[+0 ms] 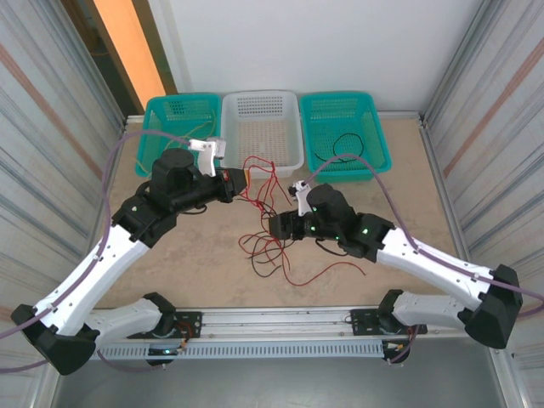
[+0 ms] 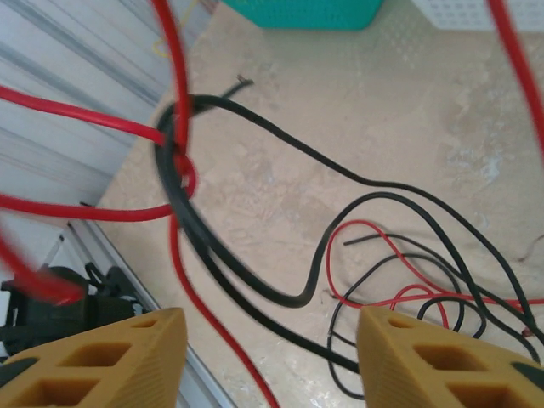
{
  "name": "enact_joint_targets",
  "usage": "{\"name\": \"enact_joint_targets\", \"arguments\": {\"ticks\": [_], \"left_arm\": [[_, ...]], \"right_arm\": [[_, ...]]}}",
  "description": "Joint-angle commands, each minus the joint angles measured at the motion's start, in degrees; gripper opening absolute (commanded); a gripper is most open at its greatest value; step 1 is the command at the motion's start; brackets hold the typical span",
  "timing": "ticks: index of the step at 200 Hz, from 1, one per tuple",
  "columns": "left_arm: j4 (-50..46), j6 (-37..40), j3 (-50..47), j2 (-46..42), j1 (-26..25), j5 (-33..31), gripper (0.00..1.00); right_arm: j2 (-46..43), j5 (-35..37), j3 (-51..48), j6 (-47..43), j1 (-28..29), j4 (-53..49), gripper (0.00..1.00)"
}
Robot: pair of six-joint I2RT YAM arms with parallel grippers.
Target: Untangle the cables
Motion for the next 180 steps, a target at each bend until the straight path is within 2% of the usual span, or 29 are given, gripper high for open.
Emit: {"name": "enact_joint_targets", "arguments": {"ticks": [1,34,43,55,77,104,126,159,180], "left_arm": [[1.43,-1.02,2.82,-0.74,0.65,2.29,0.0],[1.26,-1.22,3.68,-0.66,1.48,4.9,0.0],[0.85,-1.2,4.06,-0.61,1.84,5.7,0.0],[-0.26,-0.6,4.69,-0.76,2.49,5.76,0.0],[-4.89,1.66,7.37,-2.45,4.98,2.06,0.0],[-9.29,3.75,11.49,-3.94,10.57,2.56,0.0],[-11.7,5.4,13.92,-3.83,13.29,3.68,0.0],[-10.77,5.04,13.42,-2.56,13.8,7.83,0.0],[-10.43,4.22,12.29,-1.87,13.8,9.3,0.0]], "right_arm": [[1.1,1.45,2.46,-0.95,-0.86,2.09,0.47],[3.56,0.54,1.14,0.1,-2.83,3.58,0.28],[3.91,0.35,0.59,0.3,-3.21,3.76,0.19],[3.83,2.18,-0.2,0.7,-3.53,3.11,0.0],[3.05,4.94,-3.17,4.94,-7.18,-1.06,0.0],[1.4,3.73,-8.11,10.05,-14.38,-7.79,0.0],[0.23,4.69,-10.3,10.96,-17.23,-12.14,0.0],[-0.14,3.88,-8.72,10.12,-17.3,-14.01,0.0],[0.33,6.61,-3.74,7.97,-14.52,-17.48,0.01]]}}
